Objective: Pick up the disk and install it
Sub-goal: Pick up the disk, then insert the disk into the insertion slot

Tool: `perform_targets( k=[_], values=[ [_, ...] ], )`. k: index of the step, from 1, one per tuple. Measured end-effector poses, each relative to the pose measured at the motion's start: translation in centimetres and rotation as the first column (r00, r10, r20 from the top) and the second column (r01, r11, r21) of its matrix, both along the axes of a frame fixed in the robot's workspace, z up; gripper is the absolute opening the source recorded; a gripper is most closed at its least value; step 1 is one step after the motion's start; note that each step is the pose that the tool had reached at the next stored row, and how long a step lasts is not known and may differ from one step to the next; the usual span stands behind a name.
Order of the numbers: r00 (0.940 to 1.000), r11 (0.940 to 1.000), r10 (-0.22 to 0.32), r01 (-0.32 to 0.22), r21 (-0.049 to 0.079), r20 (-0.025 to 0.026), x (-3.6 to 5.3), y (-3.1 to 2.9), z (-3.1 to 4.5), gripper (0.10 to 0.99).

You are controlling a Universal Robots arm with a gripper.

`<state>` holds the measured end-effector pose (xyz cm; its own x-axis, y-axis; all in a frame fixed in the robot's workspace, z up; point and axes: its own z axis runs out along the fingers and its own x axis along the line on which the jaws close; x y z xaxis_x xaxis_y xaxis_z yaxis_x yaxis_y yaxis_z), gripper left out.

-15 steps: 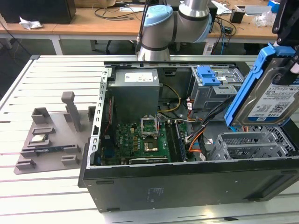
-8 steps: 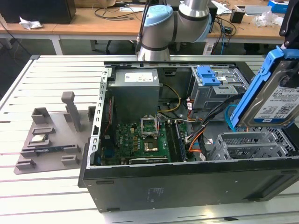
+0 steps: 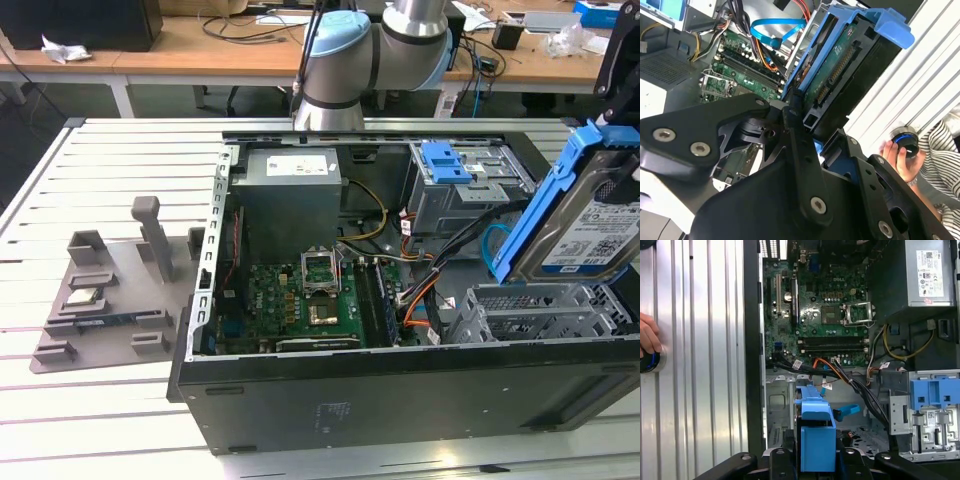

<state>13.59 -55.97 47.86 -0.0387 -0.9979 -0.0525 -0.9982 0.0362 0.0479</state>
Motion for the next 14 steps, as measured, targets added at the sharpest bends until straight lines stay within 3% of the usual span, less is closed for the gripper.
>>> perform_targets(
  k=[3, 14],
  values=[
    [1.0000, 1.0000, 0.000, 0.000, 0.000, 0.0000, 0.08, 0.00, -0.35, 0.365],
    [1.0000, 1.0000, 0.000, 0.000, 0.000, 0.0000, 0.11, 0.00, -0.36, 0.365]
  ],
)
